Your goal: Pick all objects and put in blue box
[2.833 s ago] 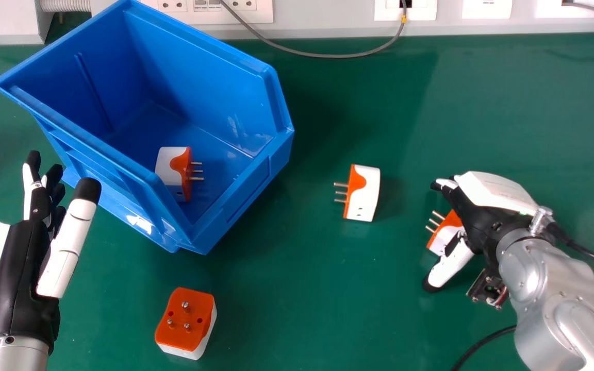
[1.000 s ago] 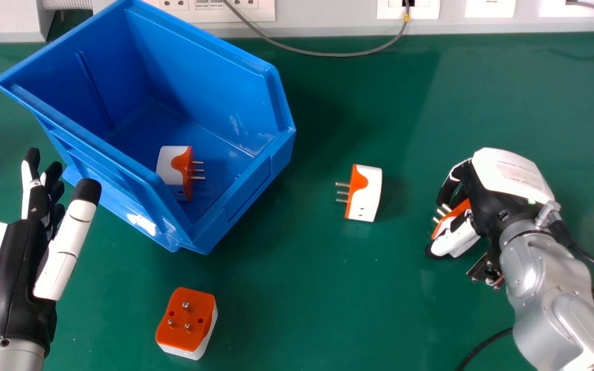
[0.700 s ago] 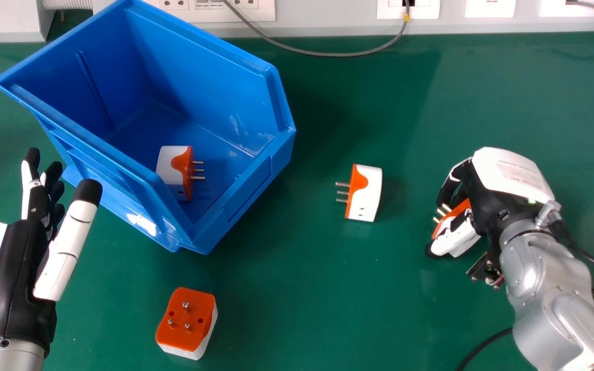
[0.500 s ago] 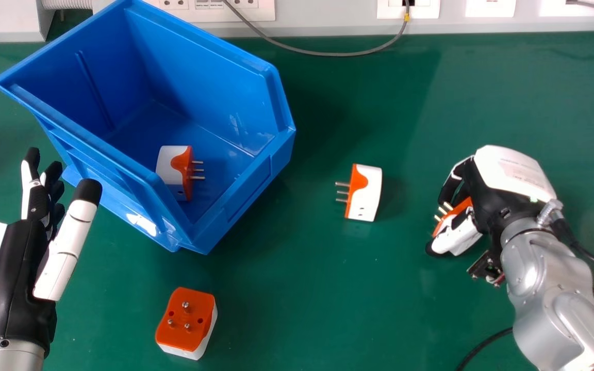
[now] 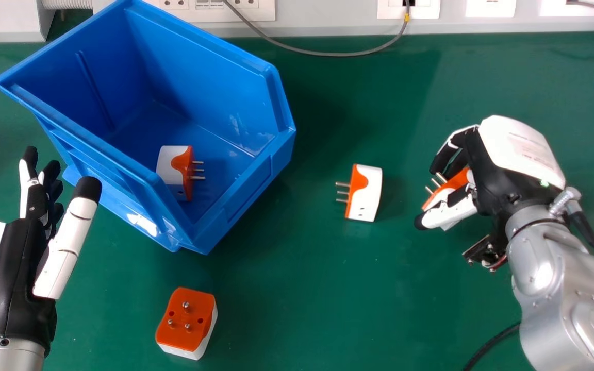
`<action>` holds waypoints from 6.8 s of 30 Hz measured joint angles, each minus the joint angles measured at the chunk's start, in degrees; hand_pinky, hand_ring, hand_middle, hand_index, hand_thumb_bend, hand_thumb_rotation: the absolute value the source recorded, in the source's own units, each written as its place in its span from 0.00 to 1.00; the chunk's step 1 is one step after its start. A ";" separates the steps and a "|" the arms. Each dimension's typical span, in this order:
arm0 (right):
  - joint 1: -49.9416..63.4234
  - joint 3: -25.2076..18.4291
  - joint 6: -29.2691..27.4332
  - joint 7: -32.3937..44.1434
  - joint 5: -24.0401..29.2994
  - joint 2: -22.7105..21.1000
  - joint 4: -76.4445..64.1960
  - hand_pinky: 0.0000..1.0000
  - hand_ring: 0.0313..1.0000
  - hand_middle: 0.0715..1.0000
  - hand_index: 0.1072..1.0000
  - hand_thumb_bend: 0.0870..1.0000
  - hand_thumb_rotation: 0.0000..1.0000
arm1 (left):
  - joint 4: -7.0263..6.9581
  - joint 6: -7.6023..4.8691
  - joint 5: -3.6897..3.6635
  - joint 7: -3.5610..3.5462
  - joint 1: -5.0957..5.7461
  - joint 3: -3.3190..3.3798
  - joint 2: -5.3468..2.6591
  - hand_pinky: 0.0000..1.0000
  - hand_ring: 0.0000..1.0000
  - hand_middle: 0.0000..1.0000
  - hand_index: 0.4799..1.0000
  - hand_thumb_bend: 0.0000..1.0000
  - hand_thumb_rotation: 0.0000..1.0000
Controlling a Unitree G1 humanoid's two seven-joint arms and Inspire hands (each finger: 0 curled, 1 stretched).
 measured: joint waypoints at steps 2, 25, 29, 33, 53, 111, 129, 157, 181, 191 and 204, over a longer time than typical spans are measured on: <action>1.06 -0.91 -0.02 0.03 0.01 0.03 -2.89 0.31 0.39 0.47 0.47 0.44 0.00 | -0.02 0.34 0.00 0.02 -0.03 -0.01 -0.01 1.00 1.00 1.00 1.00 0.71 0.85; 7.87 0.94 -7.13 2.67 -0.37 4.09 -24.75 0.29 0.39 0.48 0.50 0.44 0.00 | 0.76 0.33 0.03 0.50 -0.72 -0.07 0.03 1.00 1.00 1.00 1.00 0.72 0.83; 5.11 2.03 -9.91 3.03 -0.23 5.07 -23.01 0.28 0.39 0.47 0.50 0.44 0.00 | 0.70 0.33 0.02 0.54 -0.68 -0.12 -0.04 1.00 1.00 1.00 1.00 0.72 0.83; 2.12 3.74 -12.45 3.38 0.06 6.62 -19.44 0.28 0.39 0.47 0.51 0.44 0.00 | 0.47 0.34 0.06 0.56 -0.68 -0.41 -0.11 1.00 1.00 1.00 1.00 0.73 0.83; -12.98 9.59 -20.28 3.76 2.15 12.87 1.57 0.30 0.40 0.48 0.50 0.44 0.00 | 0.47 0.08 0.05 0.55 -0.33 -1.10 -0.28 1.00 1.00 1.00 1.00 0.75 0.81; -55.54 20.30 -38.85 -22.22 -2.13 31.17 72.84 0.35 0.44 0.47 0.42 0.45 0.00 | -0.15 -0.93 1.78 1.02 1.07 -2.11 -1.74 1.00 1.00 1.00 1.00 0.76 0.81; -55.63 21.32 -40.02 -26.90 -2.53 31.34 76.70 0.34 0.43 0.48 0.41 0.45 0.00 | -0.91 -1.01 1.85 1.32 1.61 -2.40 -2.40 1.00 1.00 1.00 1.00 0.75 0.81; -55.55 21.79 -39.99 -25.68 -1.31 30.77 76.89 0.82 0.97 0.99 0.94 0.69 0.04 | -1.32 -0.94 2.41 2.11 1.47 -3.50 -3.36 1.00 1.00 1.00 1.00 0.81 0.82; -54.21 21.06 -40.05 -27.96 -1.35 29.53 73.72 0.82 0.98 1.00 0.94 0.56 0.00 | -0.50 -0.98 2.32 1.72 0.37 -3.38 -3.32 1.00 1.00 1.00 1.00 0.81 0.82; -42.28 18.85 -37.86 -29.78 -1.30 23.68 52.04 0.84 0.98 1.00 0.95 0.63 0.06 | 0.42 -1.03 2.40 1.60 0.04 -3.33 -2.39 1.00 1.00 1.00 1.00 0.80 0.82; -19.23 12.98 -31.04 -22.72 -2.55 14.59 12.36 0.86 0.98 1.00 0.95 0.59 0.12 | 0.94 -1.00 2.20 1.04 -0.36 -3.23 -1.78 1.00 1.00 1.00 1.00 0.79 0.81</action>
